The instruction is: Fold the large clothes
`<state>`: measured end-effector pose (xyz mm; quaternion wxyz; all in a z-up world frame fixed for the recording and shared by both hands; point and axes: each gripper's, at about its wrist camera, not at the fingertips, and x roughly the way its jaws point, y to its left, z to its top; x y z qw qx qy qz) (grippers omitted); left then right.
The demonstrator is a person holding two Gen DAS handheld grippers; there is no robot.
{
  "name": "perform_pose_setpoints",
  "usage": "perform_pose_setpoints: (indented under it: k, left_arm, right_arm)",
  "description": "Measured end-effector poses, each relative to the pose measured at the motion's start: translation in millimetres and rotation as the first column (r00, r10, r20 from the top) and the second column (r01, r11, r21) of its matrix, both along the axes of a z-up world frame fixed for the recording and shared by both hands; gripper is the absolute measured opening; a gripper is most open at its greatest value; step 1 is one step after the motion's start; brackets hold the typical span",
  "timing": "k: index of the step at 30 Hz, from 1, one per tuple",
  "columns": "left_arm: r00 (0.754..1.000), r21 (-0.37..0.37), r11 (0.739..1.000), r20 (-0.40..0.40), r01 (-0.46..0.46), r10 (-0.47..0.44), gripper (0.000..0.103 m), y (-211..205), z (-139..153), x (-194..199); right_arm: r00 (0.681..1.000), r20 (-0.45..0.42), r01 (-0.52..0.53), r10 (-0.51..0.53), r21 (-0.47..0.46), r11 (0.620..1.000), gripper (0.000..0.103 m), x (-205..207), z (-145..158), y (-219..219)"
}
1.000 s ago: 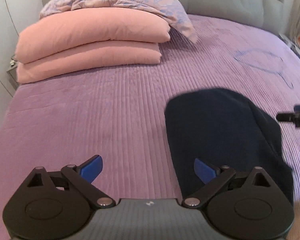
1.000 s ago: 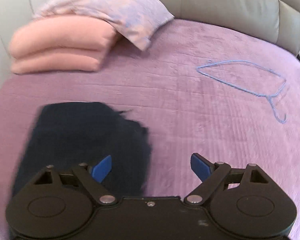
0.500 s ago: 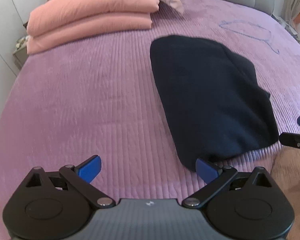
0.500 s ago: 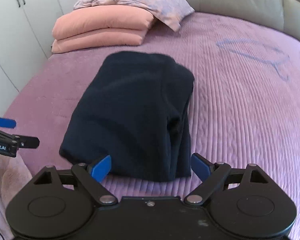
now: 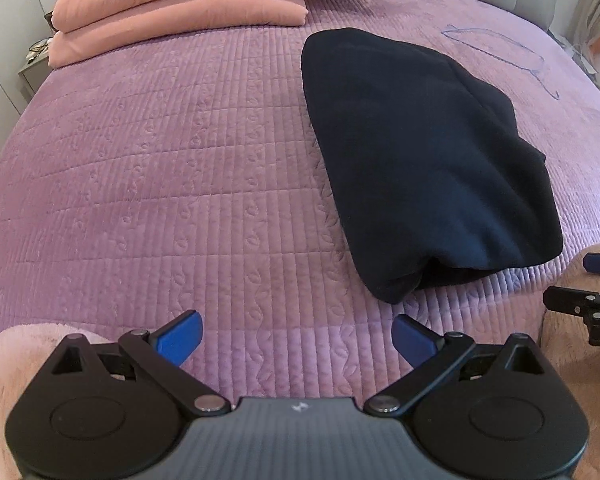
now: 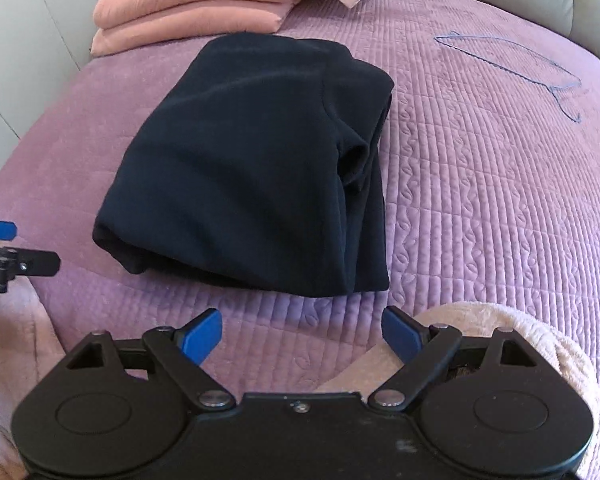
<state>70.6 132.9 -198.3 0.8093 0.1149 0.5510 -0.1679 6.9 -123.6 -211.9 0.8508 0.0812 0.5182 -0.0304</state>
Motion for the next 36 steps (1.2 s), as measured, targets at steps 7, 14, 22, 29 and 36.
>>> perform_pose_setpoints:
  k: [7, 14, 22, 29, 36]
  left_arm:
    - [1.0, -0.007, 1.0, -0.011, -0.013, 0.013, 0.102, 1.1, 0.6, -0.4]
    - [1.0, 0.0, 1.0, -0.001, -0.008, 0.008, 0.102, -4.1, 2.5, -4.1]
    - [0.999, -0.025, 1.0, -0.037, -0.016, 0.015, 0.102, -3.0, 0.8, -2.9]
    - [0.999, -0.026, 0.999, -0.036, -0.019, 0.018, 0.102, -3.6, 2.1, -4.5]
    - [0.999, -0.022, 1.0, -0.042, -0.015, 0.014, 0.102, -5.8, 3.4, -4.8]
  right_arm:
    - [1.0, -0.008, -0.015, 0.015, -0.012, 1.0, 0.102, -0.2, -2.7, 4.2]
    - [1.0, -0.01, -0.025, 0.024, -0.012, 1.0, 0.102, -0.7, -3.7, 5.5]
    - [0.999, -0.023, -0.038, 0.038, -0.025, 0.999, 0.102, 0.5, -5.7, 8.5]
    - [0.998, -0.03, -0.049, 0.048, -0.029, 0.998, 0.102, 0.9, -7.0, 10.2]
    - [0.998, -0.03, -0.053, 0.052, -0.028, 0.998, 0.102, 1.4, -7.1, 10.6]
